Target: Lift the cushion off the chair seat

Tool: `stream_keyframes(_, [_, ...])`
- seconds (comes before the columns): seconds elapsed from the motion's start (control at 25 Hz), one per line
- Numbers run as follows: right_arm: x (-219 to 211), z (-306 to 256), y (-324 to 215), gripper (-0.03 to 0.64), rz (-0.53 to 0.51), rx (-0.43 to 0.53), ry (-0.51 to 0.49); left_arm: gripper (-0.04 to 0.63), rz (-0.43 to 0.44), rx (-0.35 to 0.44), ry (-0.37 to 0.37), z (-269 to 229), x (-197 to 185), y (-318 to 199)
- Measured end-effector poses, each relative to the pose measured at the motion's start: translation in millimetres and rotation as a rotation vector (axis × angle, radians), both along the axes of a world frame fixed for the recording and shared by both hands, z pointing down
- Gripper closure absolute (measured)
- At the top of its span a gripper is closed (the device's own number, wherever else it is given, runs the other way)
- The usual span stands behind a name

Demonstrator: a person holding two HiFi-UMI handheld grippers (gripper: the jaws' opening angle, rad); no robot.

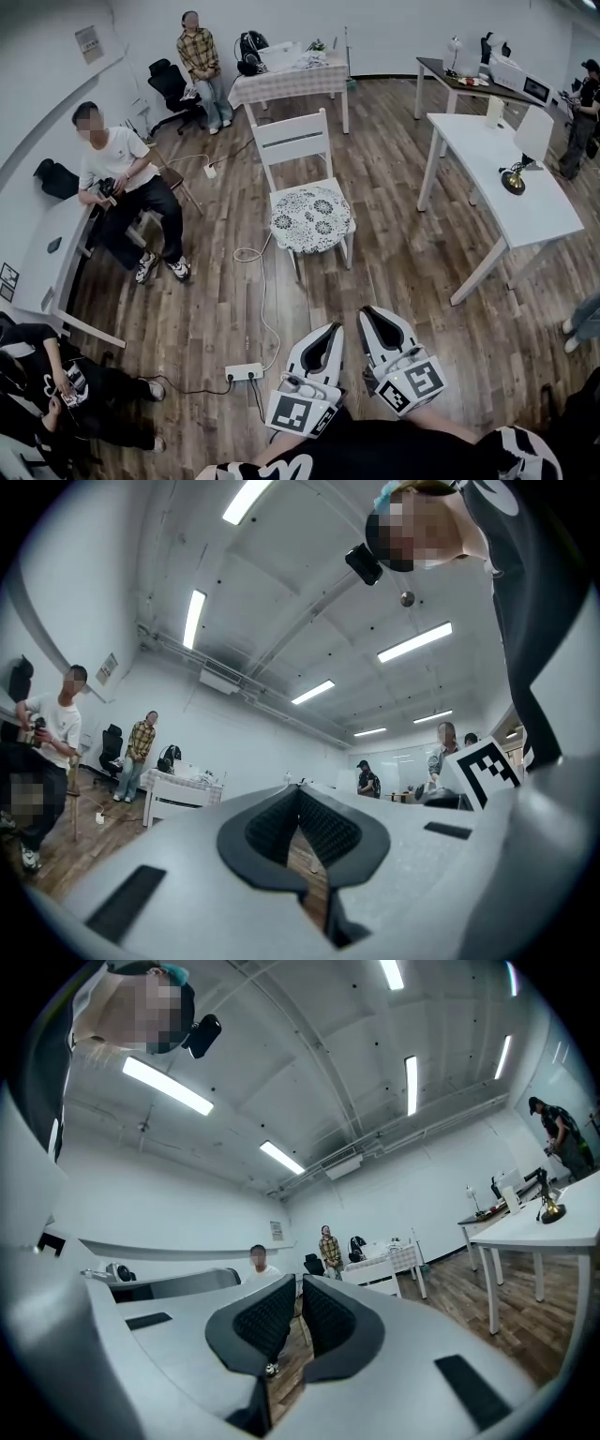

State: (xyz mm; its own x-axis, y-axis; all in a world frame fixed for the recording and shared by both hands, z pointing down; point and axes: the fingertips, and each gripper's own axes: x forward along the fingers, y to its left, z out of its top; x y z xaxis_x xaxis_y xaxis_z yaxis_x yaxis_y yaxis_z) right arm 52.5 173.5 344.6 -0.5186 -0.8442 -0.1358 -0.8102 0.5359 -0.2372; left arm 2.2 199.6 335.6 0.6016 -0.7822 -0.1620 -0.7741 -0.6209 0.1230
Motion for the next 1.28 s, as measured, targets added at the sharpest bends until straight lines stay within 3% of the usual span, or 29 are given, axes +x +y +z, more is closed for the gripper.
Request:
stream_keyframes(0.48, [-41.1, -1.4, -104.0, 0.580, 0.045, 0.028, -0.014, 0.597, 0.045, 0.021, -0.022, 1.2, -40.3, -106.1])
stream_keyframes(1.28, [-74.7, -8.7, -139.0, 0.580, -0.004, 0.028, 0.015, 0.595, 0.027, 0.018, 0.019, -3.3, -68.1, -145.4])
